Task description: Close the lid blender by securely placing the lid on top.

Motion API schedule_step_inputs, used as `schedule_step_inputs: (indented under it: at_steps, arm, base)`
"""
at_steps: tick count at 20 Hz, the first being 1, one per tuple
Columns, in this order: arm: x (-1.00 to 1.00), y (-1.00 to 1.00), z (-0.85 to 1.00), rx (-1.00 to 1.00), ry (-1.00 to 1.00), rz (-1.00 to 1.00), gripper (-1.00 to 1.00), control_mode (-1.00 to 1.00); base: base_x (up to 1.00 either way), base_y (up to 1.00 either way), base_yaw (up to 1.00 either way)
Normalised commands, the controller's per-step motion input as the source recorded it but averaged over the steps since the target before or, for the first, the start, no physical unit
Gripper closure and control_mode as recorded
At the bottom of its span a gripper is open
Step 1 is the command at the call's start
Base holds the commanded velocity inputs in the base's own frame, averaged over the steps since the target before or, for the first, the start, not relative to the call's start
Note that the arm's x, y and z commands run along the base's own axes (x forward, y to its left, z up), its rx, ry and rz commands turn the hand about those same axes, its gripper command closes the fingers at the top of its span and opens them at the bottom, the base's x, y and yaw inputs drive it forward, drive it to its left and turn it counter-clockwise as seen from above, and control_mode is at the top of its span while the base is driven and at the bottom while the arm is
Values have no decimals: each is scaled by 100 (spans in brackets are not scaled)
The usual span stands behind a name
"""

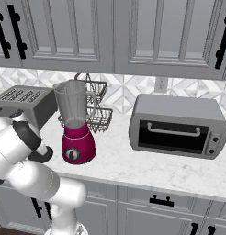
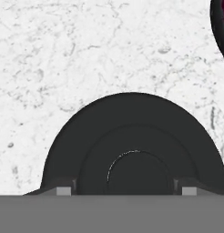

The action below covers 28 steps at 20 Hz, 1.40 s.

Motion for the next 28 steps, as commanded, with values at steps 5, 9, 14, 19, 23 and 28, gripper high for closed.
schedule_step_inputs:
  at_steps: [5, 9, 14, 19, 23, 28]
  arm:
    - [-29, -33, -48, 4, -12, -6, 100, -100]
    - [-5, -13, -16, 3, -5, -3, 100, -100]
    - [0, 0, -5, 0, -3, 0, 100, -100]
    - [-6, 0, -11, 0, -1, 0, 100, -100]
    - [-9, 0, -1, 0, -1, 0, 100, -100]
    - [-5, 2, 39, 0, 0, 0, 100, -100]
  base:
    - [0, 0, 0]
    - [0, 0, 0]
    - [0, 0, 0]
    - [0, 0, 0]
    - [0, 0, 0]
    - [0, 0, 0]
